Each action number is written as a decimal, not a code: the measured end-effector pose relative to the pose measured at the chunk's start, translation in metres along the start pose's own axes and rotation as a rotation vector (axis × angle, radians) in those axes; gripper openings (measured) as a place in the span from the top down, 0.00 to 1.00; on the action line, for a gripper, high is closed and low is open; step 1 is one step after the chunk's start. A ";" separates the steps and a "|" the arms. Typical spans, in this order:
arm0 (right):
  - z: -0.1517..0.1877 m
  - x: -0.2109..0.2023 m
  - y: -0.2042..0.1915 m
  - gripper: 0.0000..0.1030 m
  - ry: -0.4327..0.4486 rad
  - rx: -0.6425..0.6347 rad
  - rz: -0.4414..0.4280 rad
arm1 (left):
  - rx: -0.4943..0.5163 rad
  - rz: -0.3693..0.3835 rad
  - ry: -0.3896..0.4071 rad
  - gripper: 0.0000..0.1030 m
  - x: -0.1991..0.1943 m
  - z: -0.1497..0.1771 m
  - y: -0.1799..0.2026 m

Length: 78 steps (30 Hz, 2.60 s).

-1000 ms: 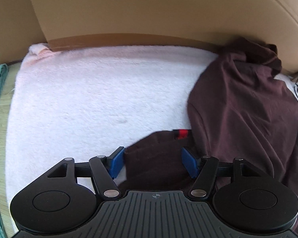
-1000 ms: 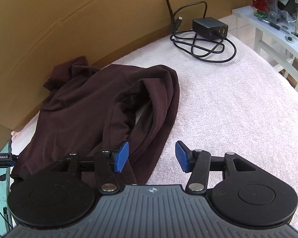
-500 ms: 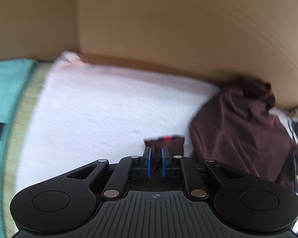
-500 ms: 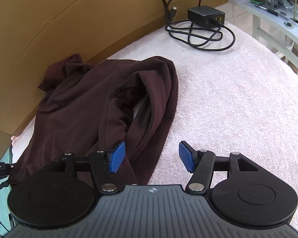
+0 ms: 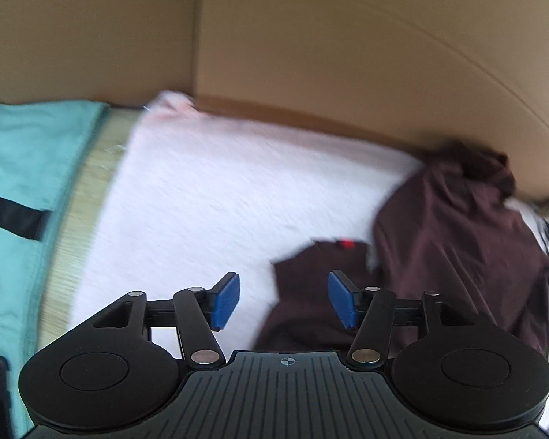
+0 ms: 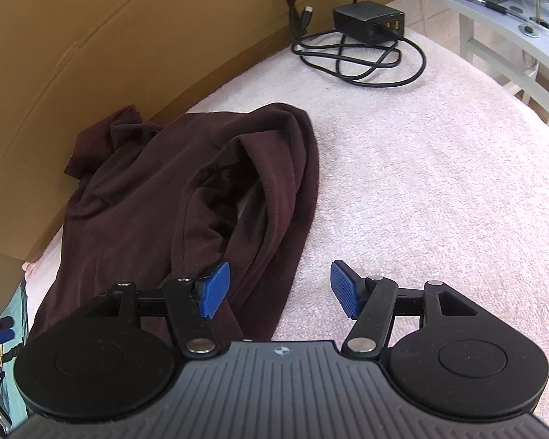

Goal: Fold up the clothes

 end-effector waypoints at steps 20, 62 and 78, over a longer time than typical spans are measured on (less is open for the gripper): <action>0.002 0.000 0.002 0.34 -0.027 -0.008 -0.003 | 0.170 -0.230 -0.078 0.66 0.034 0.050 0.066; 0.018 0.014 -0.017 0.44 0.031 -0.154 -0.014 | 0.098 -0.216 -0.026 0.14 -0.026 0.057 0.092; -0.011 -0.032 -0.006 0.97 0.217 -0.223 0.075 | 0.020 -0.119 -0.133 0.14 0.006 0.078 0.091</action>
Point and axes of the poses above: each gripper's, at about its wrist camera, not at the fingertips, and x roughly the way its jaws point, y to its right, z to its underside, the point moved 6 cm from there along x, roughly the way its jaws point, and after that the axes turned 13 degrees about x, right-handed, at the moved point
